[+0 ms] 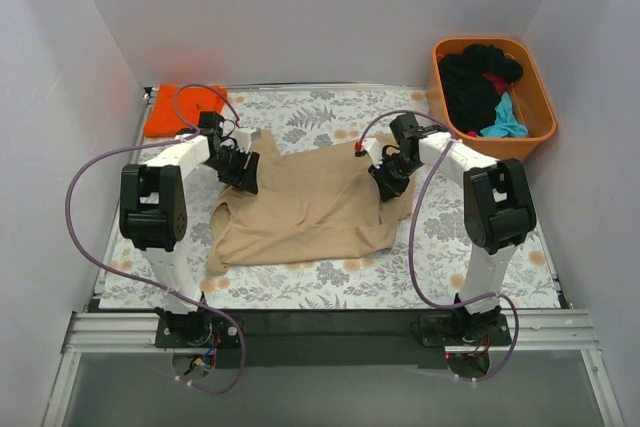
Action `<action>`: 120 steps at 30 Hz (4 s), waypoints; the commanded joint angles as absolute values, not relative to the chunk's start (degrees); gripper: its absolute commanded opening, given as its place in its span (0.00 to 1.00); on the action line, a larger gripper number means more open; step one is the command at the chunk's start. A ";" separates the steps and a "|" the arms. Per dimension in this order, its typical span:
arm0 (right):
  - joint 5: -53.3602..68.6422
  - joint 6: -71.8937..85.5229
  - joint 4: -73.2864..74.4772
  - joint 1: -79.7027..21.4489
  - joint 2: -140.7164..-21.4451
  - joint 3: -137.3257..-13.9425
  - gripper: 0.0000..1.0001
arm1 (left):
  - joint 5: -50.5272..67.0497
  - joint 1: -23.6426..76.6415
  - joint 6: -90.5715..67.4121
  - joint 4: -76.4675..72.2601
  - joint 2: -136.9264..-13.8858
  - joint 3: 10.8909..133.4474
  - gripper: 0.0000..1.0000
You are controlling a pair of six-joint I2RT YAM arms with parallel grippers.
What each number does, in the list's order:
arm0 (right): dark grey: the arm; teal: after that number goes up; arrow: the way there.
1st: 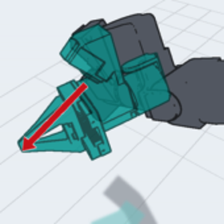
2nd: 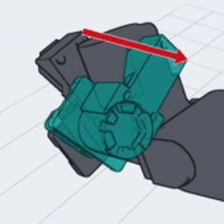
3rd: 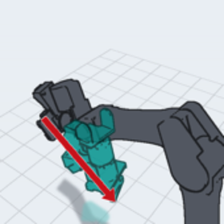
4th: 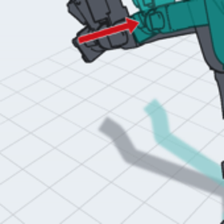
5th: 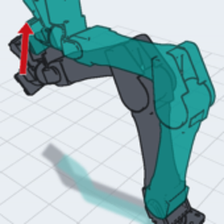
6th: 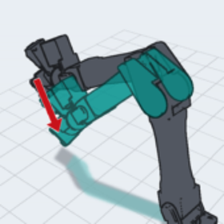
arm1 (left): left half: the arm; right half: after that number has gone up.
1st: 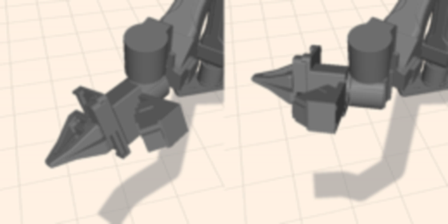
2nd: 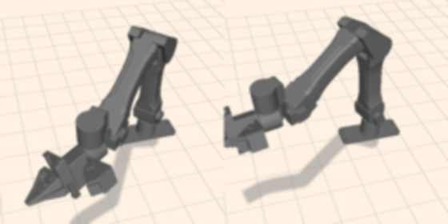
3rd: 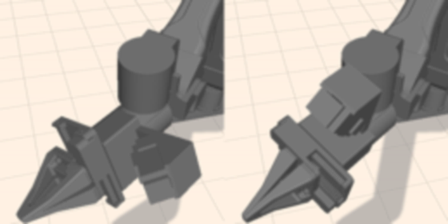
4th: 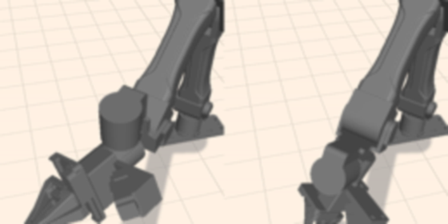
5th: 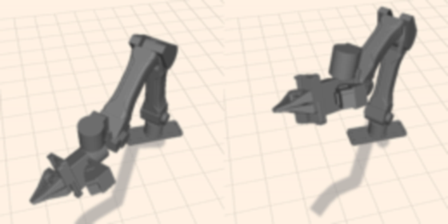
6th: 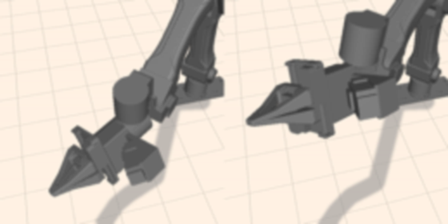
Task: Fold and stack the t-shirts
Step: Flatten the tshirt out
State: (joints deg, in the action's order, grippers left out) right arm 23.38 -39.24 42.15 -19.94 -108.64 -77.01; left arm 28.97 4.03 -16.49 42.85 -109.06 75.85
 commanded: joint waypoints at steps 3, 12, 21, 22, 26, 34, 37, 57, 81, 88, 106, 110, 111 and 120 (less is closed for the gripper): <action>24.87 -39.99 43.42 -18.81 -104.42 -77.70 0.01 | 26.10 3.96 -17.58 41.13 -109.68 78.13 0.49; 25.40 -40.26 44.47 -18.11 -105.55 -78.83 0.06 | 27.16 4.13 -18.19 40.43 -111.36 77.87 0.41; 25.05 -38.76 45.26 -18.28 -110.03 -82.00 0.43 | 28.21 4.13 -18.54 40.61 -112.50 78.05 0.27; 24.79 -38.93 45.18 -18.28 -110.47 -82.09 0.44 | 28.13 4.13 -18.54 40.61 -112.59 78.13 0.27; 24.61 -39.29 45.00 -18.37 -112.50 -82.97 0.45 | 28.65 4.13 -18.81 40.69 -112.94 78.57 0.26; 27.59 -41.31 45.79 -18.46 -112.41 -82.00 0.26 | 29.70 4.13 -18.98 41.04 -113.55 79.01 0.22; 29.18 -42.27 46.84 -18.37 -111.45 -81.65 0.02 | 30.76 4.13 -19.60 41.04 -114.08 79.36 0.20; 29.18 -43.07 49.92 -14.68 -105.29 -81.74 0.01 | 31.20 4.13 -22.24 42.71 -110.83 82.53 0.24; 28.65 -43.51 51.15 -14.68 -106.79 -83.06 0.01 | 29.45 4.39 -20.57 42.54 -113.90 81.65 0.18; 28.48 -43.68 51.42 -14.24 -106.26 -83.14 0.01 | 29.79 4.39 -20.92 42.45 -114.70 82.35 0.10; 28.65 -37.01 52.47 -7.48 -97.65 -106.85 0.01 | 39.19 -5.44 -31.99 47.90 -102.40 110.64 0.00; 27.69 -35.25 52.38 -5.45 -95.54 -115.03 0.01 | 41.83 -7.20 -36.37 46.68 -98.80 118.02 0.00; 27.42 -34.98 52.30 -5.10 -94.67 -116.79 0.01 | 41.66 -7.47 -37.08 46.15 -97.05 119.08 0.00; 22.94 -31.03 46.32 -3.78 -83.35 -124.81 0.01 | 36.32 -10.37 -44.38 35.34 -80.72 118.04 0.00</action>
State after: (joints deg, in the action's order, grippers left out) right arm 24.51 -33.15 50.15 -4.08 -88.75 -122.85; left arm 38.57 -9.61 -40.77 40.42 -88.40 118.04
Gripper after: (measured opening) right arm 0.021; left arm 0.021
